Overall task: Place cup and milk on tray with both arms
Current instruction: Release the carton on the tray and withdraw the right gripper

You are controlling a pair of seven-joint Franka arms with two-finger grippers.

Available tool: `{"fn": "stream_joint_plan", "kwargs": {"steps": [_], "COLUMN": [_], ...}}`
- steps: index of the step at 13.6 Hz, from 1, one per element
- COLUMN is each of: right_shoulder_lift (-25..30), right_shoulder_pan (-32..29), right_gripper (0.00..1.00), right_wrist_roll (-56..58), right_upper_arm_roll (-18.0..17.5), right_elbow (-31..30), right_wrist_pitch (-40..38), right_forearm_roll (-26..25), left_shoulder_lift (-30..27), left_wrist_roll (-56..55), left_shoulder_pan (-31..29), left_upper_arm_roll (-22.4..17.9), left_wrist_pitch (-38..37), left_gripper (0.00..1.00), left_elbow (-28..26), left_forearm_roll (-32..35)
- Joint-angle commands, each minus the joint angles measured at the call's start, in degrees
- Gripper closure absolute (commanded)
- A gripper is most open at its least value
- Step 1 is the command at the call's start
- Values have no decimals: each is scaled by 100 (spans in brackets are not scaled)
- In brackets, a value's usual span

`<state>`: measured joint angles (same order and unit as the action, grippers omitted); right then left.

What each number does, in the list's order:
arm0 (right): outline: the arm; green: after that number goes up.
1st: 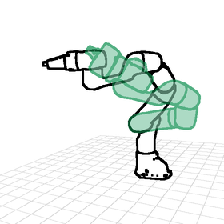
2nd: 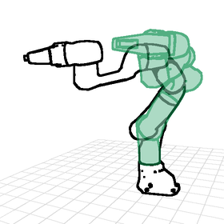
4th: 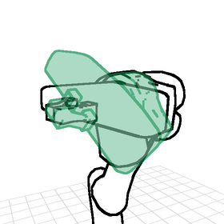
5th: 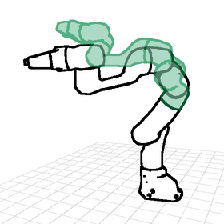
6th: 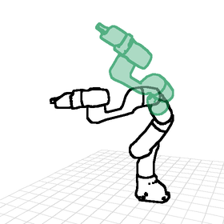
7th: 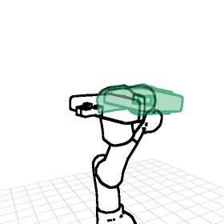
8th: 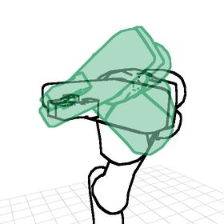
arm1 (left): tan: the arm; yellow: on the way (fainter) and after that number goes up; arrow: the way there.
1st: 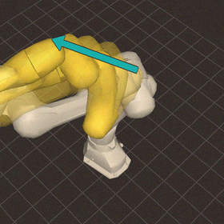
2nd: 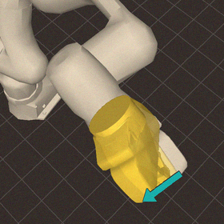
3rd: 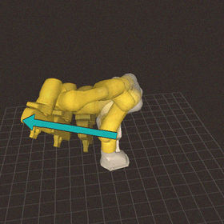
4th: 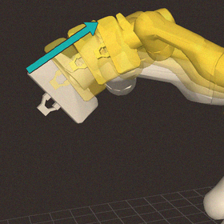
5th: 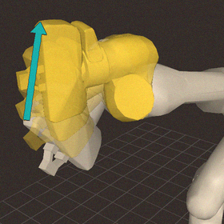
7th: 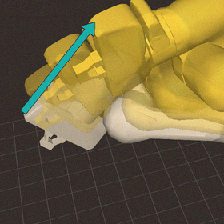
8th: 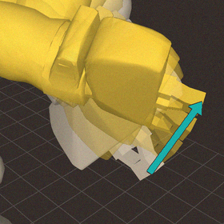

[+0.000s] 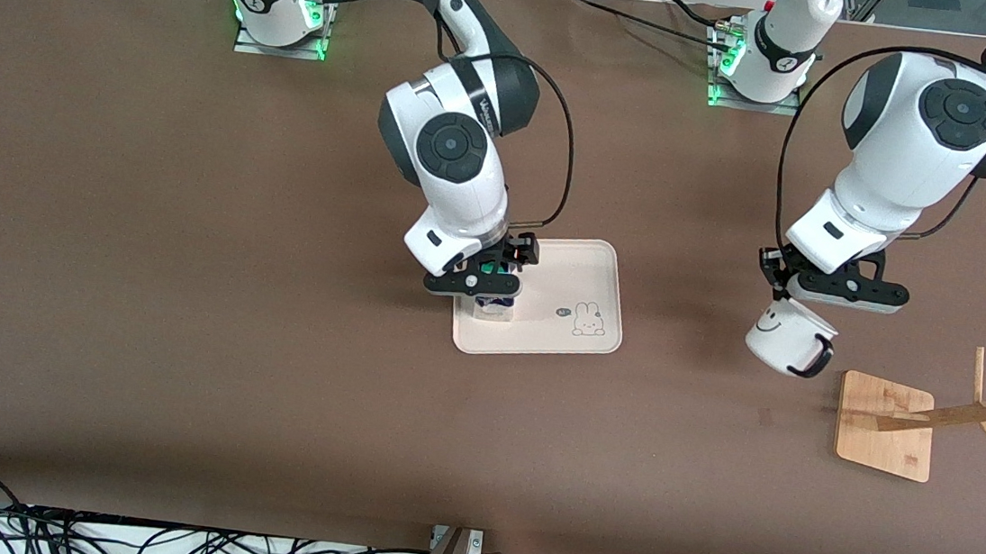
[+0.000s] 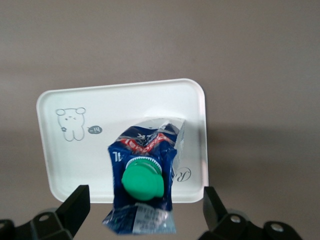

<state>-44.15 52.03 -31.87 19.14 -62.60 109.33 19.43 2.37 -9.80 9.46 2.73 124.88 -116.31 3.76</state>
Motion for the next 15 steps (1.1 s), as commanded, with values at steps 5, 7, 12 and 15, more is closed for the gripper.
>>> {"fn": "stream_joint_plan", "kwargs": {"steps": [5,7,12,15], "right_shoulder_lift": [1468,2048,2622,2701], "right_shoulder_pan": [-482,-737,-1326,-1756], "right_gripper": [0,0,0,0], "right_wrist_roll": [-162,-153,-74,249], "right_upper_arm_roll": [46,28,19,19], "right_elbow": [-497,-892,-991,-1096], "right_wrist_pitch": [-843,-1018,-1326,-1633], "right_forearm_roll": [34,8,-19,-237], "left_shoulder_lift": [185,465,1747,2424], "left_wrist_roll": [31,4,-48,-775], "left_shoulder_pan": [266,407,626,934], "left_upper_arm_roll": [254,263,254,254], "left_wrist_pitch": [-1701,-2150,-3179,-3741], "left_gripper": [100,100,100,100], "left_elbow": [503,879,2408,3103], "left_forearm_roll": [-122,-165,-508,-657]}}
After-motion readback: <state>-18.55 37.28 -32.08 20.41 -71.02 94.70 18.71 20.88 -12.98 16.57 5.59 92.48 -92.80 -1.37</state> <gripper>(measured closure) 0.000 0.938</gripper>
